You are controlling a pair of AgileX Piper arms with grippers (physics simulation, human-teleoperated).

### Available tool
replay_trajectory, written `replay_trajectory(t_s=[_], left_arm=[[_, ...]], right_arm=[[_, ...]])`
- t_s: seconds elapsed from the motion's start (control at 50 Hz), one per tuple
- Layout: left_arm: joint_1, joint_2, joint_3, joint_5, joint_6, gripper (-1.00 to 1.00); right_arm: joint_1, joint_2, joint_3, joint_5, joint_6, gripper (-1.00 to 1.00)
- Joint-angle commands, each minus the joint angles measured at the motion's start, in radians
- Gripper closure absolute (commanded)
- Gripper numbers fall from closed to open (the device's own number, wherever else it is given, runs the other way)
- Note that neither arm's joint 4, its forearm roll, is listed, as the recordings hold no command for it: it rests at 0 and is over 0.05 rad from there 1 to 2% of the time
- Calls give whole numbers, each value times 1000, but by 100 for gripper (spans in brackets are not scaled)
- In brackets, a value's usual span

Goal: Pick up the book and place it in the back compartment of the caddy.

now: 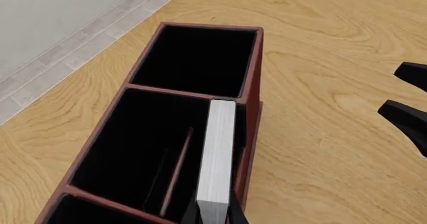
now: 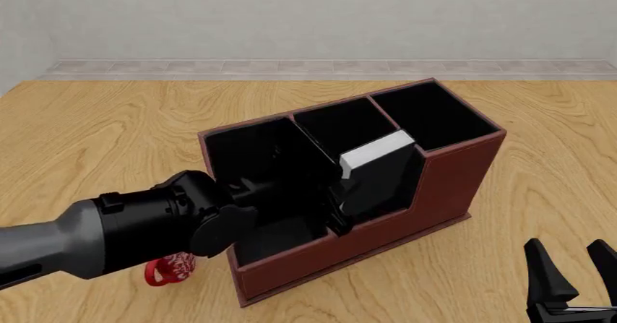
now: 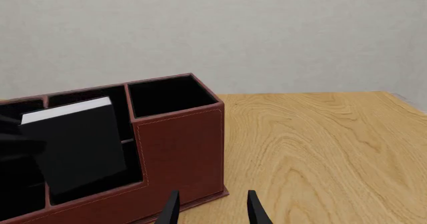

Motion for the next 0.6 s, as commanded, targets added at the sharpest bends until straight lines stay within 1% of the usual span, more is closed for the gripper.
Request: replay_trajectory(t_s=[0.02, 0.16, 0.18, 0.6], left_arm=[[3, 3, -15, -3, 24, 100], [4, 3, -12, -6, 27, 100], [7, 4, -13, -6, 23, -100], [1, -7, -1, -13, 26, -100]], right_arm=[[0, 0, 0, 0, 0, -100], [0, 0, 0, 0, 0, -100], [0, 0, 0, 0, 0, -100], [0, 0, 0, 0, 0, -100]])
